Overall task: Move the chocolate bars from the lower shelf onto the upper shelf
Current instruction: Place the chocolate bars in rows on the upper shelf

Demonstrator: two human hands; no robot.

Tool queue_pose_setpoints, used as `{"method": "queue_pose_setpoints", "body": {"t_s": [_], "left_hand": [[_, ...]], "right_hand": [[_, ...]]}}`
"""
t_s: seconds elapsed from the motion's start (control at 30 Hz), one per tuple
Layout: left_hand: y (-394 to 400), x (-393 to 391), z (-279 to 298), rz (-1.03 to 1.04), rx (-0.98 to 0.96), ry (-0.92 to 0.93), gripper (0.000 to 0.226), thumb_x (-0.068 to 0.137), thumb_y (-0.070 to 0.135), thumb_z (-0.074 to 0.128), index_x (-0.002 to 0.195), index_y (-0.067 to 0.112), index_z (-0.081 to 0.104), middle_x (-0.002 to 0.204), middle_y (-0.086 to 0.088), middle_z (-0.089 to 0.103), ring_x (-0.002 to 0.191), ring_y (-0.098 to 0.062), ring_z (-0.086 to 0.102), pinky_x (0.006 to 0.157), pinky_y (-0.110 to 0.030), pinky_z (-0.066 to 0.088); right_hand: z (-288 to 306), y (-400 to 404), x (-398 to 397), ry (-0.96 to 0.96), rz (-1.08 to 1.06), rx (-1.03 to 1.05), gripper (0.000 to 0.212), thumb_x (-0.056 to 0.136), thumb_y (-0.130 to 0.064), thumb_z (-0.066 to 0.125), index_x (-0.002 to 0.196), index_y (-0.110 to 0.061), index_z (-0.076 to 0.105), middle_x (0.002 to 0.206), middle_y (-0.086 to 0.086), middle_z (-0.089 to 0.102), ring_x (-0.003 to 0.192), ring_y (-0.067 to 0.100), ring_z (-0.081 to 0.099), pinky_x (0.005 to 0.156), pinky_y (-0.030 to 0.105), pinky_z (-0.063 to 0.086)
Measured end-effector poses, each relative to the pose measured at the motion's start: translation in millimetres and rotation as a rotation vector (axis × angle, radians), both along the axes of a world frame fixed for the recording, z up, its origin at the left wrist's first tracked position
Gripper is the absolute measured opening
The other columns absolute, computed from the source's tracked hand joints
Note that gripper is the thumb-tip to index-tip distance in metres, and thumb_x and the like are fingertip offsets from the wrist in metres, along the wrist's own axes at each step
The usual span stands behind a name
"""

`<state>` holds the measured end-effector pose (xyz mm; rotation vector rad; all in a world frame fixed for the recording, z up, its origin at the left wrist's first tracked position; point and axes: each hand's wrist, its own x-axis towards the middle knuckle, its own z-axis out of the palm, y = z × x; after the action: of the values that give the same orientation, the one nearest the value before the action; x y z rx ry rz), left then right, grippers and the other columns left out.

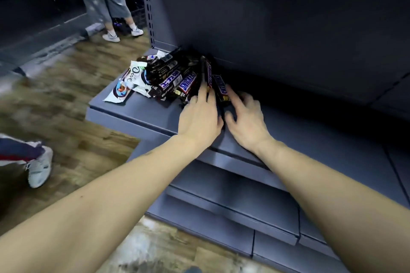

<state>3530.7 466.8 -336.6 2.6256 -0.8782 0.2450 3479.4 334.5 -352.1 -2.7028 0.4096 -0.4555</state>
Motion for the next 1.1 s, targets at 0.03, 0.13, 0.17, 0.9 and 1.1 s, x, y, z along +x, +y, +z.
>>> {"method": "queue_pose_setpoints", "body": {"t_s": [0.03, 0.13, 0.17, 0.9, 1.1], "left_hand": [[-4.0, 5.3, -1.9, 0.006, 0.022, -0.028, 0.071, 0.088, 0.033, 0.055, 0.148, 0.01, 0.025, 0.158, -0.008, 0.014, 0.119, -0.029, 0.047, 0.093, -0.038, 0.045], [-13.6, 15.5, -4.9, 0.039, 0.079, -0.061, 0.071, 0.09, 0.034, 0.048, 0.15, 0.008, 0.02, 0.159, -0.011, 0.012, 0.123, -0.028, 0.041, 0.097, -0.036, 0.039], [-15.3, 15.3, -4.5, 0.049, 0.093, -0.056, 0.068, 0.091, 0.033, 0.046, 0.15, 0.009, 0.022, 0.158, -0.01, 0.016, 0.125, -0.028, 0.039, 0.098, -0.036, 0.038], [2.6, -67.4, 19.7, -0.169, -0.014, 0.149, 0.04, 0.092, 0.049, 0.05, 0.107, 0.012, 0.05, 0.105, -0.005, 0.057, 0.099, -0.026, 0.053, 0.08, -0.037, 0.046], [-14.0, -66.6, 22.5, -0.062, 0.068, 0.189, 0.055, 0.084, 0.045, 0.062, 0.124, 0.011, 0.049, 0.118, -0.008, 0.053, 0.111, -0.028, 0.044, 0.087, -0.039, 0.045]], "right_hand": [[-0.1, -1.1, 3.9, 0.037, 0.015, -0.048, 0.063, 0.095, -0.028, 0.046, 0.152, -0.04, 0.021, 0.151, 0.011, 0.034, 0.127, 0.035, 0.036, 0.109, 0.044, 0.031], [0.2, -4.0, 7.1, 0.094, 0.013, -0.101, 0.054, 0.098, -0.03, 0.042, 0.15, -0.041, 0.03, 0.154, 0.005, 0.032, 0.131, 0.033, 0.032, 0.108, 0.043, 0.028], [0.0, -3.7, 4.6, 0.07, 0.0, -0.081, 0.052, 0.097, -0.029, 0.044, 0.148, -0.037, 0.036, 0.152, 0.004, 0.036, 0.13, 0.032, 0.034, 0.108, 0.042, 0.029], [31.4, -38.3, -160.1, -0.02, -0.385, 0.479, 0.043, 0.089, -0.014, 0.066, 0.127, -0.03, 0.053, 0.117, -0.013, 0.064, 0.106, 0.005, 0.059, 0.095, 0.02, 0.045], [33.4, -36.6, -171.7, -0.034, -0.467, 0.597, 0.048, 0.088, -0.009, 0.066, 0.129, -0.032, 0.056, 0.117, -0.017, 0.063, 0.105, 0.005, 0.062, 0.086, 0.013, 0.047]]}}
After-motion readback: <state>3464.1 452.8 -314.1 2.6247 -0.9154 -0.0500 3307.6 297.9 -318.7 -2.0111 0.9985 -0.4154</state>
